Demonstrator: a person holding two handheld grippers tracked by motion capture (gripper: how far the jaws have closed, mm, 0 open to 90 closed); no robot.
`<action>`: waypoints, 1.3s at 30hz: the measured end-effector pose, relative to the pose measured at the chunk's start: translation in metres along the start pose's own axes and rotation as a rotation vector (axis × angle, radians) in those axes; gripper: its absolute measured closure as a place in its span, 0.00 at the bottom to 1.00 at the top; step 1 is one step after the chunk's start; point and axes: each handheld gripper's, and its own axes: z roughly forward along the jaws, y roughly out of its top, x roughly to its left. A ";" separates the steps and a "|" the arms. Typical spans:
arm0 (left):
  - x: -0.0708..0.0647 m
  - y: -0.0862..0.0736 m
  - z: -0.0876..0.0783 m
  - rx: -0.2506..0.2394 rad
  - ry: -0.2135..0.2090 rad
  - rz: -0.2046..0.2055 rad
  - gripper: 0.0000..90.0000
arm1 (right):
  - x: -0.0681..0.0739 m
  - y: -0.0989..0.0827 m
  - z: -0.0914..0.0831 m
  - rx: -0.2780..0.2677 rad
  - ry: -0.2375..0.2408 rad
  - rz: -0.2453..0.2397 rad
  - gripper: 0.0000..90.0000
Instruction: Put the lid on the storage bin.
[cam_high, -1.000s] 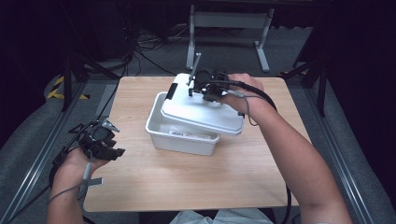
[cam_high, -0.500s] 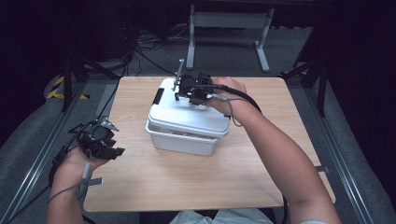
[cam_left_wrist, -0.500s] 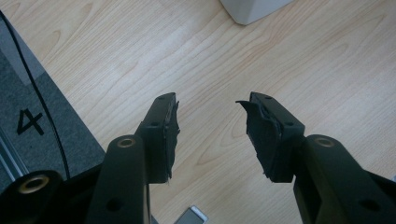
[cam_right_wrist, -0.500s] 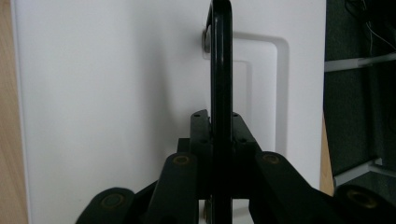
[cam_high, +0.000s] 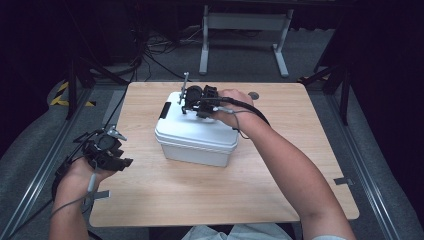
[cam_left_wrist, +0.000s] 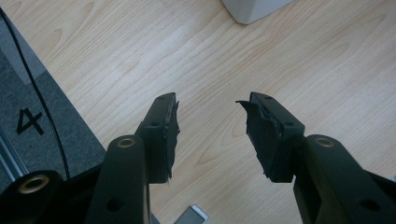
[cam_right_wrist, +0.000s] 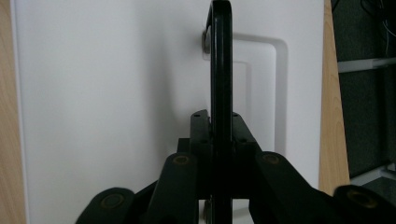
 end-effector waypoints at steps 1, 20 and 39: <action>0.000 0.000 0.000 0.000 0.000 -0.002 0.59 | 0.000 0.000 0.000 0.000 0.000 0.000 0.93; -0.001 0.002 0.002 0.006 0.000 0.009 0.59 | 0.006 0.002 0.016 0.008 0.023 -0.021 0.93; 0.001 0.003 0.005 0.010 -0.003 0.008 0.59 | 0.003 -0.009 -0.007 -0.065 0.044 0.051 0.68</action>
